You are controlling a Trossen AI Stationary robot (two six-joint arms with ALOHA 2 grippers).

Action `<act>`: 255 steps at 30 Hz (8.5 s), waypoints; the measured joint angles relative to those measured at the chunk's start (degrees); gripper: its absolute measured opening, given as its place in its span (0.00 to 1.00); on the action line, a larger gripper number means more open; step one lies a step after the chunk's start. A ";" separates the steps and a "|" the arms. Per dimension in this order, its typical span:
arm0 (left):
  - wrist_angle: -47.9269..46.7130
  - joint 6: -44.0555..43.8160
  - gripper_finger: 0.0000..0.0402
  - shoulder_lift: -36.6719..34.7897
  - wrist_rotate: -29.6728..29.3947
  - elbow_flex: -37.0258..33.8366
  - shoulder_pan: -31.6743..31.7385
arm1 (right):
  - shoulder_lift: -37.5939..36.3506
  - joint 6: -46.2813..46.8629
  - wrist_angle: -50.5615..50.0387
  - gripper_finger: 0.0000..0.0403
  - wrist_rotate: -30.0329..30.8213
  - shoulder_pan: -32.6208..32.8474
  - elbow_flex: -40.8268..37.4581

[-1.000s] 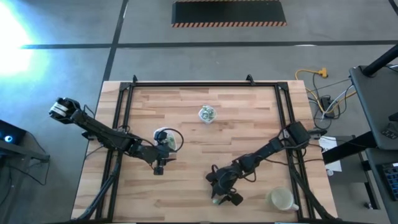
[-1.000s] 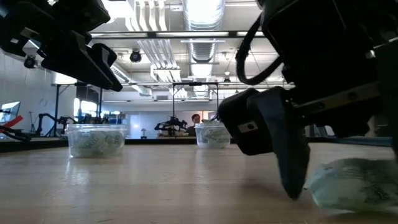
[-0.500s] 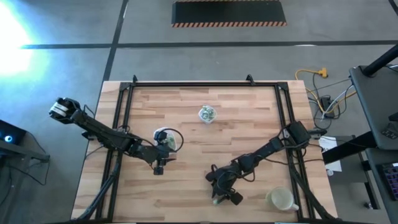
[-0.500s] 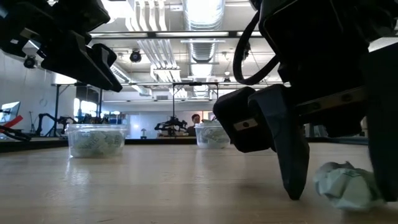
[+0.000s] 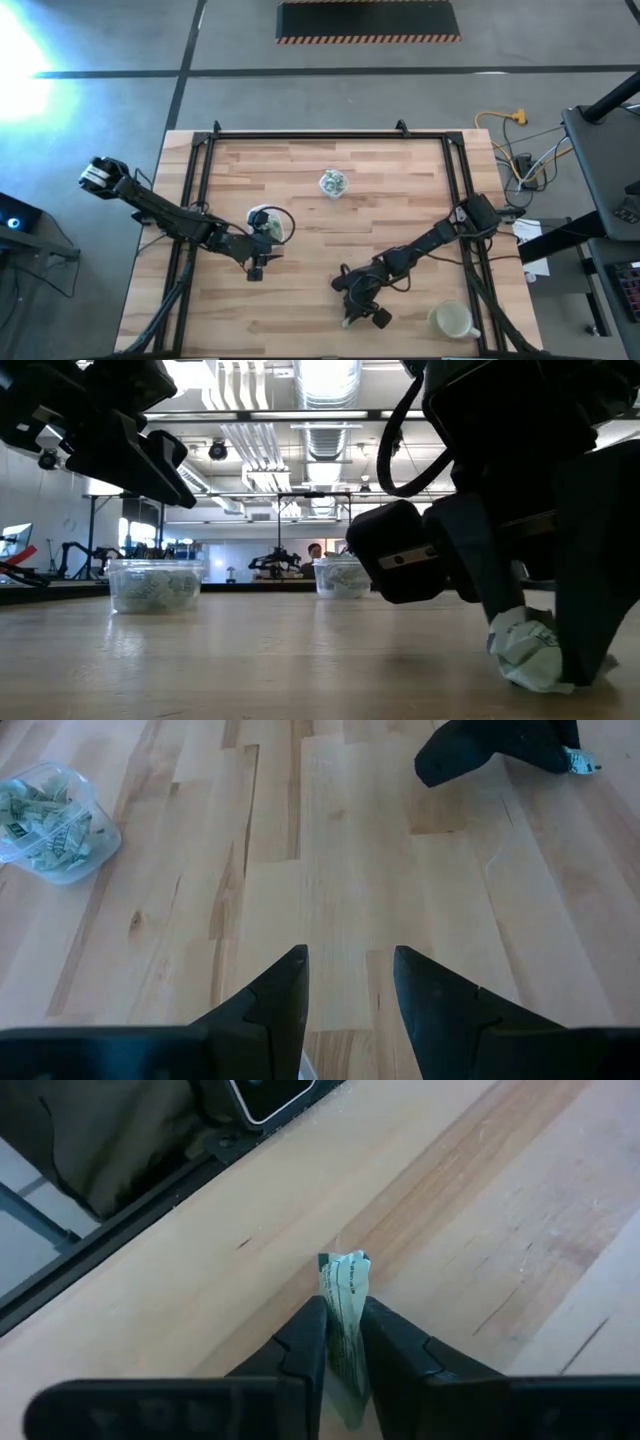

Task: Pick and place items into bin
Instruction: Put the stevia packet into the small transparent container, then return to Home Position

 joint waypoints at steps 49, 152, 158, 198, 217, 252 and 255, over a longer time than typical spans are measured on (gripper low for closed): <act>-0.02 0.20 0.33 0.00 -0.02 -0.13 0.00 | -17.90 -22.13 -15.77 0.08 32.87 -31.77 0.01; 15.68 29.45 0.33 -0.33 -22.31 1.89 1.23 | -36.27 -11.91 -20.90 0.28 24.70 -35.62 -0.56; 33.07 41.21 0.33 -0.93 -48.55 1.36 2.51 | -45.60 -12.27 -22.50 0.27 24.19 -33.10 -3.54; 20.18 32.57 0.33 -21.23 14.11 -2.94 27.35 | -55.85 -8.27 -28.01 0.22 22.69 -32.92 -6.77; 19.23 29.66 0.33 -56.20 14.04 -17.70 26.62 | -77.85 -7.60 -19.89 0.21 16.07 -33.11 -17.52; 8.48 27.69 0.33 -65.37 14.71 -16.98 26.56 | -96.42 14.90 9.40 0.21 11.52 -37.78 -46.26; 8.22 26.70 0.33 -65.38 14.76 -16.98 26.57 | -98.63 15.08 9.17 0.22 9.65 -37.08 -47.40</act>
